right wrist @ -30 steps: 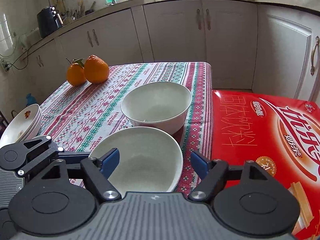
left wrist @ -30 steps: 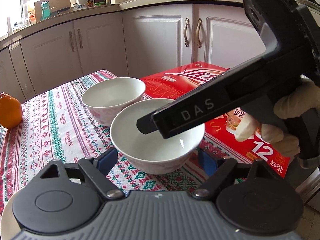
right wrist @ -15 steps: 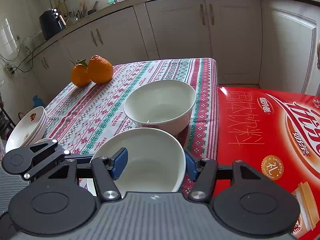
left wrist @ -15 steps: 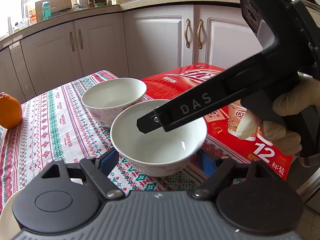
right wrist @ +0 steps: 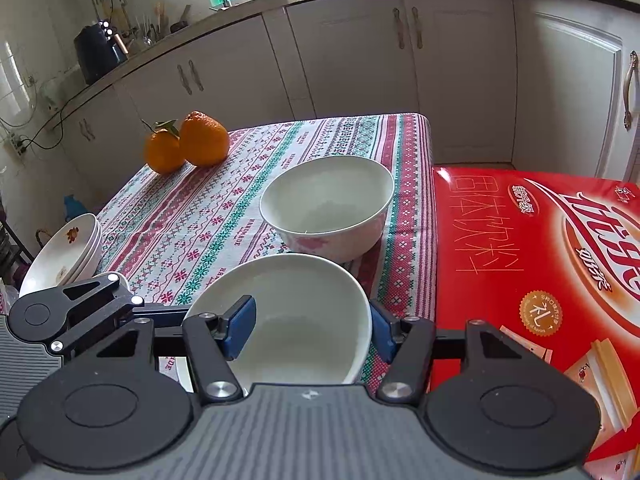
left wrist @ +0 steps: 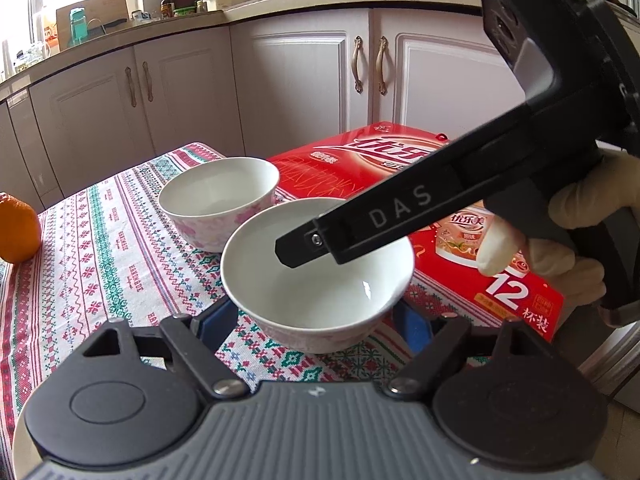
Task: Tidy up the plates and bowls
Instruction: 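Lower the held bowl with the right tool into another white bowl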
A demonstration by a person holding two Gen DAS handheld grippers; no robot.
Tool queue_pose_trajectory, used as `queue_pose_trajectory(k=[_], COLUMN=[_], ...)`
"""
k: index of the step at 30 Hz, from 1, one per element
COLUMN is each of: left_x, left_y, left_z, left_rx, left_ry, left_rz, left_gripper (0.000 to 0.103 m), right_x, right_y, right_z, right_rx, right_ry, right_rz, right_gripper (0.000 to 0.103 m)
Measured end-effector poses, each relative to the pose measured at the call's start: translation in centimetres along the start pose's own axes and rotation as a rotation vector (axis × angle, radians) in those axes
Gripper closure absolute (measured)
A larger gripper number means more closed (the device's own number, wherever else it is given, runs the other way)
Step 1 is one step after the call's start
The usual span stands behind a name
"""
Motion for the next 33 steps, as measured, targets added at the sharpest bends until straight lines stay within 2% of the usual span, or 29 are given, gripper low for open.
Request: queue_pose_trajectory(k=[8, 18, 33], left_x=[2.7, 6.4, 10.2], left_y=[-0.3, 0.0, 2.7], left_z=[0.5, 1.3, 2.4], left_rx=[-0.024, -0.025, 0.038], left_ry=[-0.001, -0.023, -0.075], left_rz=[0.024, 0.008, -0.034], left_gripper=[0.019, 0.019, 0.019], right_x=[2.6, 4.8, 4.9], right_y=[2.0, 5.3, 10.4], right_z=[0.9, 1.4, 0.4], right_rx=[-0.012, 0.015, 0.104], right_ry=[-0.030, -0.058, -0.068], right_rz=[-0.001, -0.007, -0.028], right_gripper=[0.038, 0.038, 0.038])
Point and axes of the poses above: each gripper's, at about its wrist camera, not at the fingertips, and x roughly against the way its jaws point, y to its left, z to its underside, the point moved 6 cm from there along -x, roughly the way its jaws point, and after that the axes turned 3 degrees about y, right-handed, at the moved point
